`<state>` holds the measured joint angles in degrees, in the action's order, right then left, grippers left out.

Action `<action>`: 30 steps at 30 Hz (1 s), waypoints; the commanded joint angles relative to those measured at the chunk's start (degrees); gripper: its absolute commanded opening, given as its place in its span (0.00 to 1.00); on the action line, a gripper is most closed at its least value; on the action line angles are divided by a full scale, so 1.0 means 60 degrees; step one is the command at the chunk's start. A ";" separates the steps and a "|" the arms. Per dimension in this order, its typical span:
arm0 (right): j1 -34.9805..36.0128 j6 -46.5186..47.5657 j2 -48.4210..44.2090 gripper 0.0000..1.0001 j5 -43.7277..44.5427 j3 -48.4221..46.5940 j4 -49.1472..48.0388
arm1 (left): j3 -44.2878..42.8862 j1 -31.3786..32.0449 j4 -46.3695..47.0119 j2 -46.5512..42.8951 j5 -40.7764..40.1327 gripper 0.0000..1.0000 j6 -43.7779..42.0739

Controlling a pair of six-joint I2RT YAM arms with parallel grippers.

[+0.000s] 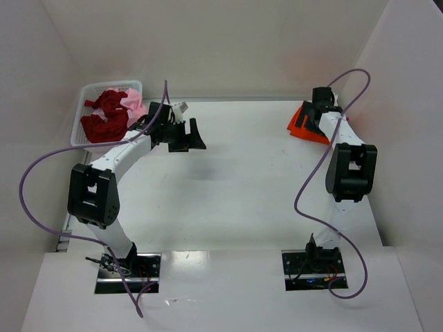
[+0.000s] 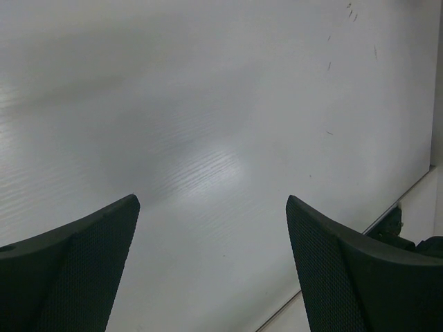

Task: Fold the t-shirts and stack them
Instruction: Put the neatly folded tshirt into the corner of the board with the right arm

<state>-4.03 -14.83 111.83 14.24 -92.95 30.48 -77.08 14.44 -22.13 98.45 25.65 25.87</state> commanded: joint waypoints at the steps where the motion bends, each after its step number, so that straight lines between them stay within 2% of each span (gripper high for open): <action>1: -0.0148 -0.1321 -0.0035 1.00 0.0176 0.1002 -0.0654 | -0.0308 -0.0048 -0.0134 -0.0676 0.0178 0.94 0.0010; 4: -0.0338 -0.1658 0.0081 0.99 -0.0059 0.1369 -0.0904 | -0.0308 0.0040 -0.0135 -0.0677 0.0178 0.94 0.0098; 10: -0.0645 -0.1747 0.0404 0.76 0.0088 0.1370 -0.1212 | -0.0030 0.0040 -0.0135 -0.0969 -0.0012 0.94 0.0274; 17: -0.1011 -0.1834 0.0945 0.60 0.0659 0.1064 -0.1097 | -0.0030 0.0040 -0.0135 -0.1058 -0.0275 0.94 0.0274; 24: -0.1231 -0.1938 0.1122 0.51 0.1654 0.1180 -0.0978 | -0.0117 0.0040 -0.0223 -0.0970 -0.0276 0.94 0.0274; 30: -0.1423 -0.1851 0.1663 0.50 0.2371 0.0596 -0.0641 | -0.0117 0.0040 -0.0223 -0.0883 -0.0276 0.94 0.0274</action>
<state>-11.81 -25.50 120.16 23.03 -85.54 26.46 -77.06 14.48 -23.68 94.48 24.10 27.22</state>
